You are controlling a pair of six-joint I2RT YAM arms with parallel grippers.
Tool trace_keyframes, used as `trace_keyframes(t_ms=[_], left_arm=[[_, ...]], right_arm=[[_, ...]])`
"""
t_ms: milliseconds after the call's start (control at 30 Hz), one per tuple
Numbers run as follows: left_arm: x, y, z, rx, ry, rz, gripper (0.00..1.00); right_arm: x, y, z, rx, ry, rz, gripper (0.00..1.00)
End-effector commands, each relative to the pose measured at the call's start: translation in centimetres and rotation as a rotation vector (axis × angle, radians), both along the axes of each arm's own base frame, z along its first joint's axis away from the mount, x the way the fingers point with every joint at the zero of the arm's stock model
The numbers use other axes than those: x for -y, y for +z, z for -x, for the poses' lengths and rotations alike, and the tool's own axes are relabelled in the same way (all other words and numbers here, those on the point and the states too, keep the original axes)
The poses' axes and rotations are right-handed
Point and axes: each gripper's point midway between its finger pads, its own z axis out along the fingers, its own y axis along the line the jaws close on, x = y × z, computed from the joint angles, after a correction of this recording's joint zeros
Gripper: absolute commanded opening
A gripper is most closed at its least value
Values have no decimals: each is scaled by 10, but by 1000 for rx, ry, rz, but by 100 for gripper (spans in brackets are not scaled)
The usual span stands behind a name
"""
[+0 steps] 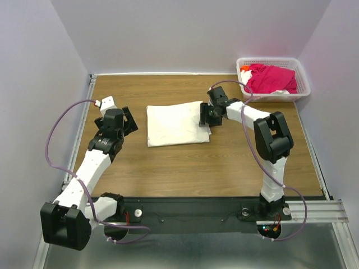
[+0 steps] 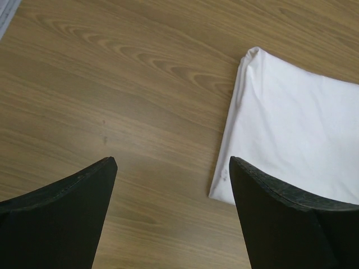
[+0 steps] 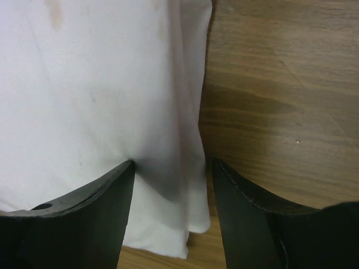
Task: Fold and stack the t-shirts
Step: Neatly place the folded tshirt to the corner
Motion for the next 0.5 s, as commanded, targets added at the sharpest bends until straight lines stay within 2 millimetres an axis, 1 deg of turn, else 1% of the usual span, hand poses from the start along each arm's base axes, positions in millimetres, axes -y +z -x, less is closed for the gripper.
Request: trace_keyframes(t_ms=[0, 33, 100, 133, 167, 200, 233, 267, 300, 333, 367, 400, 433, 467], left_arm=[[-18, 2, 2, 20, 55, -76, 93], [-19, 1, 1, 23, 56, -79, 93], [-20, 4, -2, 40, 57, -89, 93], [-20, 5, -3, 43, 56, -94, 93], [-21, 6, -4, 47, 59, -101, 93], [-22, 9, -6, 56, 57, -111, 93], [-22, 11, -8, 62, 58, -119, 93], [-25, 13, -9, 67, 67, -129, 93], [-26, 16, -11, 80, 73, -134, 93], [-27, 17, -12, 84, 77, -141, 93], [-28, 19, -13, 94, 84, -144, 93], [-28, 18, -13, 95, 84, -147, 93], [-28, 16, -13, 92, 82, -147, 93], [-28, 15, -12, 93, 81, -144, 93]], right_arm=[[-16, -1, -15, 6, -3, -24, 62], [-18, -4, -15, -2, -1, -26, 61], [-23, -12, -11, -32, 10, -39, 55], [-22, -17, -8, -46, 9, -35, 52], [-20, -18, -6, -51, 8, -26, 42], [-13, -25, -1, -62, 0, 3, 36], [-8, -21, 0, -51, -5, 20, 29], [2, -23, 5, -60, 5, 63, 23], [17, -23, 5, -47, -14, 121, 12], [33, -27, 10, -57, -30, 174, 7], [62, -19, 9, -41, -65, 251, 1], [80, -17, 10, -38, -86, 291, 1], [111, -22, 17, -66, -126, 342, 1], [131, -17, 17, -55, -151, 384, 1]])
